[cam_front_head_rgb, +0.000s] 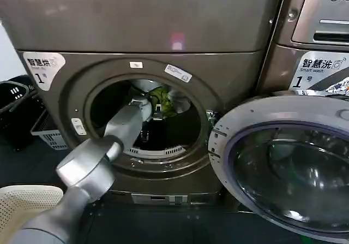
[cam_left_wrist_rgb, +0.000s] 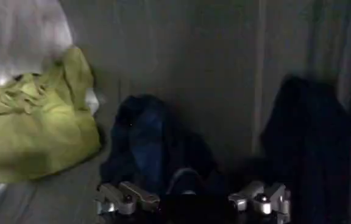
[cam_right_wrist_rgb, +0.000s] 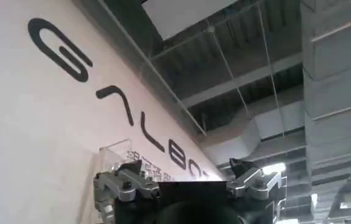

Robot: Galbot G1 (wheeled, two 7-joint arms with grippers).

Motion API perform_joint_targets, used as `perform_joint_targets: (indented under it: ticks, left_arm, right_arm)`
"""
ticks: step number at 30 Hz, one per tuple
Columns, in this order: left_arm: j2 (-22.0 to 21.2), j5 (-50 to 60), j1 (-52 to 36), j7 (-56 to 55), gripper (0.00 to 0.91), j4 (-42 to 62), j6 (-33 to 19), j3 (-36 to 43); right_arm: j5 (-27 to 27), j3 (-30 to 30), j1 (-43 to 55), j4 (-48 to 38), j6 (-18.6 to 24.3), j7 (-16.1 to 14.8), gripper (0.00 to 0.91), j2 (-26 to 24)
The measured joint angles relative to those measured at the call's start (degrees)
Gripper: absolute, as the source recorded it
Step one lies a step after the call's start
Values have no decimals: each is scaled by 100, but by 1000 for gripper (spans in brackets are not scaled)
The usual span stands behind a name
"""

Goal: Grasp the clothes from the dryer.

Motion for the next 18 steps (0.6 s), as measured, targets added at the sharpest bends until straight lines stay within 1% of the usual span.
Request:
perform_joint_targets:
  ticks: [10, 11, 12, 13, 14, 18]
  left_arm:
    - [-29, 102, 143, 87, 907, 59, -50, 127]
    - [-36, 117, 150, 89, 648, 60, -52, 135]
    - [-41, 124, 152, 89, 569, 66, -54, 141]
    - [-44, 130, 153, 91, 455, 76, -57, 146]
    - [-46, 142, 160, 95, 444, 86, -64, 149]
    - [-45, 175, 200, 136, 444, 105, -75, 173]
  right_arm:
    - [-4, -12, 13, 39, 6, -28, 907, 44]
    - [-4, -14, 13, 39, 6, -28, 907, 46]
    - [-4, -14, 13, 40, 8, -29, 907, 46]
    - [-4, -12, 9, 40, 12, -31, 907, 46]
    - [-4, -9, 6, 39, 13, -31, 907, 46]
    - [-3, 22, -19, 26, 16, -36, 907, 46]
